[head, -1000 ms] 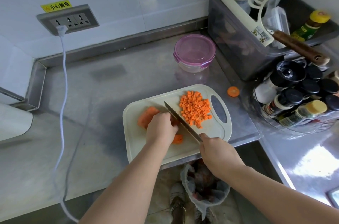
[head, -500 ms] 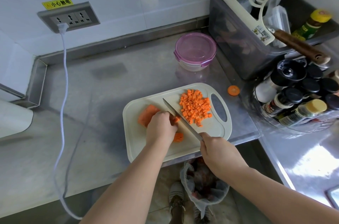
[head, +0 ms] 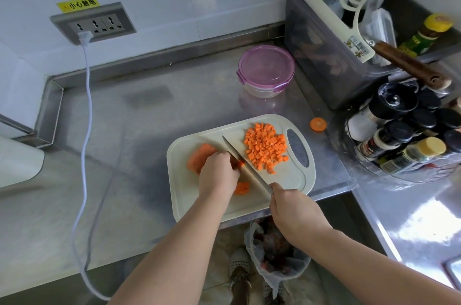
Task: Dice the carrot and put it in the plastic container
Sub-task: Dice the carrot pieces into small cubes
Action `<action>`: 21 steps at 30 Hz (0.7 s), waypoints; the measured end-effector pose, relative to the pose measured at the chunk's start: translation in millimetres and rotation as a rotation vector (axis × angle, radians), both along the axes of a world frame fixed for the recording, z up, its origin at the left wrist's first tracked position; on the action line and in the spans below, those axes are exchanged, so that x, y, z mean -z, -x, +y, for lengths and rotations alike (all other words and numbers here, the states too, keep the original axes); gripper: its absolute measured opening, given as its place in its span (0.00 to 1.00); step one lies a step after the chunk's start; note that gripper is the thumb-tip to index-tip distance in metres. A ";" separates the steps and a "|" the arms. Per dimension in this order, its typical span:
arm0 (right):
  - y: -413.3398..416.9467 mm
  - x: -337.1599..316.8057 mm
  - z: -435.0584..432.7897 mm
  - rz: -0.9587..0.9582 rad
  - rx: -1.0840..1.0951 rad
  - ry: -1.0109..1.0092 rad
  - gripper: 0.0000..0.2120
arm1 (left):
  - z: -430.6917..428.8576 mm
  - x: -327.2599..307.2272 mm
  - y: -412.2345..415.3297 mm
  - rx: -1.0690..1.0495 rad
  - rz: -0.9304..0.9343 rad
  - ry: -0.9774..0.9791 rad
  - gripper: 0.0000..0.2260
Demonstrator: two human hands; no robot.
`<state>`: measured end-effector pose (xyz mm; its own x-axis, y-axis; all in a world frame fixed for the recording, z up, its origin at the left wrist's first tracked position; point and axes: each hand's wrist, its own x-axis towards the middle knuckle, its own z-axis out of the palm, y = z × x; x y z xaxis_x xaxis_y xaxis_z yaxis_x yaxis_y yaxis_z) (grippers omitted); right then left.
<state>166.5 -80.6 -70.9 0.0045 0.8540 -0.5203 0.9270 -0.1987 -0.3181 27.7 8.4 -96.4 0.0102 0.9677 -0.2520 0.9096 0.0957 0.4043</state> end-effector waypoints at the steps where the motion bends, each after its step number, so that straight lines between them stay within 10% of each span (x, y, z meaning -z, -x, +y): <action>1: 0.5 -0.1 1.0 0.002 0.003 0.020 0.16 | 0.0 0.5 0.1 -0.004 -0.008 0.002 0.07; 21: -44.5 -13.5 10.1 0.033 0.012 -0.261 0.14 | 25.2 0.2 5.1 -0.118 -0.318 -0.070 0.06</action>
<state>211.1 -70.5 -57.4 0.0022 0.9593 -0.2824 0.9134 -0.1169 -0.3899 22.7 33.6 -96.5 -0.0357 0.9816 -0.1875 0.7210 0.1552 0.6753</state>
